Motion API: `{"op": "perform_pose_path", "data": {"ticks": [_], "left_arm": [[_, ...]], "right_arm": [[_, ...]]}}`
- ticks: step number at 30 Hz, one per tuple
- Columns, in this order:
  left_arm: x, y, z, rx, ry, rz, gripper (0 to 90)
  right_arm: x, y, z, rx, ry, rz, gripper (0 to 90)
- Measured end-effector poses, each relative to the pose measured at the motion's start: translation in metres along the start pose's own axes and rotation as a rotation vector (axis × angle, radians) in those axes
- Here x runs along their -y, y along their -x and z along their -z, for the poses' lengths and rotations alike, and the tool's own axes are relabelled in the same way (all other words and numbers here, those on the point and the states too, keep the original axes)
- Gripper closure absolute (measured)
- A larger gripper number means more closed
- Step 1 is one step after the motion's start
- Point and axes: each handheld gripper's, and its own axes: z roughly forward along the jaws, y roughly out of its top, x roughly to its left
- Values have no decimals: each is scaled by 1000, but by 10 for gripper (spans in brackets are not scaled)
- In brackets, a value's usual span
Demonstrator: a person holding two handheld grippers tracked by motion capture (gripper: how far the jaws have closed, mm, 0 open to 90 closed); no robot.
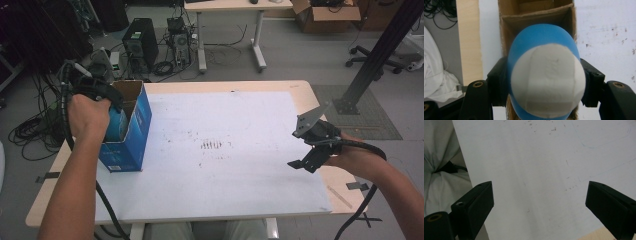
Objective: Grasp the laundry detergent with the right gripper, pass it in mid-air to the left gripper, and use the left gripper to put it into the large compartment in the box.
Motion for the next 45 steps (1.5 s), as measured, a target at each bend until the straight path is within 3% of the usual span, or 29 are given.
{"op": "perform_pose_path", "data": {"ticks": [9, 24, 29, 45], "left_arm": [[5, 1, -29, -4, -10, -12, 379], [5, 4, -52, 7, -41, -23, 379], [7, 3, -60, -9, -61, -38, 379], [3, 0, -63, 10, -59, -49, 375]], "right_arm": [[1, 0, -3, 0, -3, -2, 75], [1, 1, -4, -1, -7, -9, 75], [2, 0, -4, -3, -8, -15, 76], [0, 0, -8, -8, -14, -13, 78]]}}
